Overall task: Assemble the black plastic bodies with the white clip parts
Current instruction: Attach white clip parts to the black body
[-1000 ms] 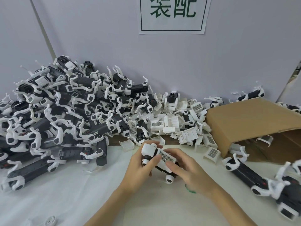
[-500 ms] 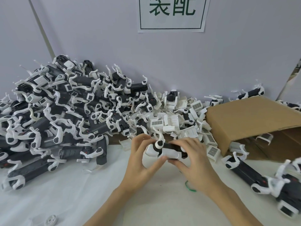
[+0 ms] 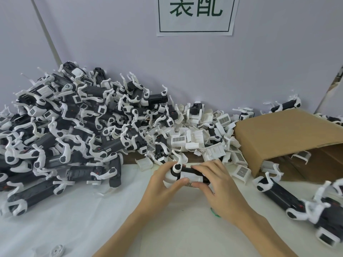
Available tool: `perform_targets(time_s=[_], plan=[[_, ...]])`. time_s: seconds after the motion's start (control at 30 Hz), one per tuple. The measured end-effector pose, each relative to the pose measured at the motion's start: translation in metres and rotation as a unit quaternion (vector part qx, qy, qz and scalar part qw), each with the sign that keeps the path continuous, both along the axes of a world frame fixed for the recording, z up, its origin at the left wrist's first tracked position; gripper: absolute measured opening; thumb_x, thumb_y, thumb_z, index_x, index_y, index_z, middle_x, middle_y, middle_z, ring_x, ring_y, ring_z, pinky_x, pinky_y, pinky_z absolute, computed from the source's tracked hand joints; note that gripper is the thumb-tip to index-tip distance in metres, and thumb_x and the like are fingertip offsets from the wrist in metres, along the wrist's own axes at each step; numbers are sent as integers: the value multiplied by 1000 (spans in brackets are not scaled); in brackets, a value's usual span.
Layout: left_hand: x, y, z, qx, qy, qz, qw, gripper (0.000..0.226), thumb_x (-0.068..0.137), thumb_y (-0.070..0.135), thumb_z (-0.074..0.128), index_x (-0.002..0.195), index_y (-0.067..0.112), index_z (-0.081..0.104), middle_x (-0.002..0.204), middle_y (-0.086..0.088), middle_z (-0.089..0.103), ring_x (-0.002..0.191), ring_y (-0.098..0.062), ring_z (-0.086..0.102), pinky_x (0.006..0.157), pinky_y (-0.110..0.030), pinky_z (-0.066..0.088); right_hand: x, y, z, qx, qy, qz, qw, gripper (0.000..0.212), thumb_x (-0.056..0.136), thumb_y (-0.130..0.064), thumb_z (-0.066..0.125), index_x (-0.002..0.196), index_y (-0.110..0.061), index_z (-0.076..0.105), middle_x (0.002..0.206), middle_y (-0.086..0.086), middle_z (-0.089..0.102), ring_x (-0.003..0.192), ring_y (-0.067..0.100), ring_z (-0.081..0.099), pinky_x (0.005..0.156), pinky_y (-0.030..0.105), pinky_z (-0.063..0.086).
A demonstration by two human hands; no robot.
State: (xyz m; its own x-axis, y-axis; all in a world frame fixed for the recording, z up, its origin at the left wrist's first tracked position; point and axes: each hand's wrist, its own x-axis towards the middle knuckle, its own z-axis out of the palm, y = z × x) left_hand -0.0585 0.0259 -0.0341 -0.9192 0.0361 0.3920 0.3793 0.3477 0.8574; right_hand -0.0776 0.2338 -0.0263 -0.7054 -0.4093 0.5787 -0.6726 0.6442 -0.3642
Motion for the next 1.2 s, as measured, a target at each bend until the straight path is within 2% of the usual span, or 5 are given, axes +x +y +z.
perform_targets(time_s=[0.3,0.63,0.8,1.0,1.2], plan=[[3,-1,3,14,2,-29,999,29,94,24,81,119,20,65,108,9,71,108,-12,65,92,-13,45,1,-3,0,14,12,11,1000,35,96,-13,72,130,-7,67,121,-2,63,115,17,50,101,33,42],[3,-2,2,36,-4,-33,999,25,97,27,77,119,21,69,111,10,74,110,-10,67,93,-15,46,1,0,3,28,-11,26,999,38,103,-31,58,134,-11,65,121,-6,59,114,14,47,103,29,40],[2,-1,0,37,-8,-44,998,30,95,26,79,122,21,66,113,11,73,111,-9,66,95,-14,46,0,-1,0,14,-3,27,1000,37,98,-14,68,134,-4,66,119,0,65,111,15,48,100,27,40],[2,-3,0,45,-10,-43,998,28,96,30,75,120,20,66,110,10,73,109,-9,67,93,-14,46,-2,1,3,-3,-7,30,1000,38,97,-30,63,127,-10,73,106,-3,68,102,17,55,94,33,45],[3,-1,-1,24,19,-50,998,29,95,30,78,119,21,64,112,16,72,112,-10,66,93,-14,45,-1,4,-2,12,-32,20,999,55,95,-49,65,143,-23,62,127,-16,59,121,7,48,107,33,35]])
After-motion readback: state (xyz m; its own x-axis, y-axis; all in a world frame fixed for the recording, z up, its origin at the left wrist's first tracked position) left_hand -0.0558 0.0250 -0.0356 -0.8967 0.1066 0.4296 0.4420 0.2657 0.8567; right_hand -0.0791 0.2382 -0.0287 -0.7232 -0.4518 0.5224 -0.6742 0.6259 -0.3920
